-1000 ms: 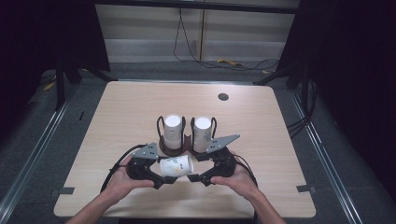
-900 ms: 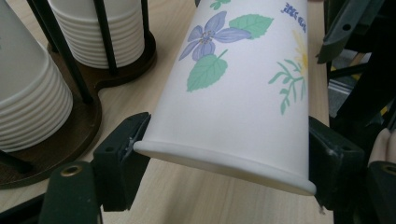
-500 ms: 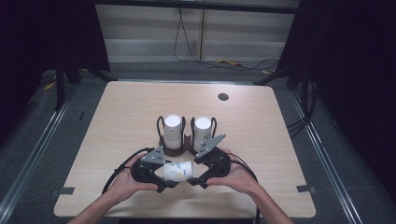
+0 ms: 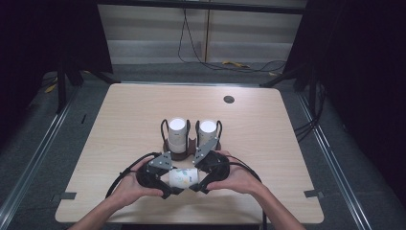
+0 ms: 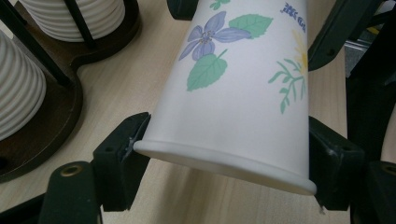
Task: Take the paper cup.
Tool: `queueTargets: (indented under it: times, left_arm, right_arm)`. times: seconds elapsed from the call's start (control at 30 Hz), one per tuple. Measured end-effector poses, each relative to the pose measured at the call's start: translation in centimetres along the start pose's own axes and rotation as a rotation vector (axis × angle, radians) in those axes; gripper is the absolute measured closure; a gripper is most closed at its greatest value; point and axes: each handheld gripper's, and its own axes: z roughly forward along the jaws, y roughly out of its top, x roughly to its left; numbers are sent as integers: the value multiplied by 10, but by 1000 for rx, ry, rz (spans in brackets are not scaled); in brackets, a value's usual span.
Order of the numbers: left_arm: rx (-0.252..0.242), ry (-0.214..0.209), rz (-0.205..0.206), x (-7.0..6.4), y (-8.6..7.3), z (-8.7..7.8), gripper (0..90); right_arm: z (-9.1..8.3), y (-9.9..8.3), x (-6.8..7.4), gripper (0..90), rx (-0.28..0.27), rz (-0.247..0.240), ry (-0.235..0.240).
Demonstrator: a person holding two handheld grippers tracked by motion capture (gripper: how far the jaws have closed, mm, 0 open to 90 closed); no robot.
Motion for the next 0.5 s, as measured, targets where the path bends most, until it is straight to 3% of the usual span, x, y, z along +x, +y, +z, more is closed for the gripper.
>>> queueTargets:
  times: [0.1,0.43,0.5]
  left_arm:
    - [-4,21,7,-2,2,0,245]
    - [12,2,12,-4,0,3,245]
    - [26,1,34,-4,1,3,245]
  right_arm:
    - [4,0,0,228,20,-7,2]
    - [9,5,3,317,52,-52,27]
    - [8,6,5,325,67,-69,28]
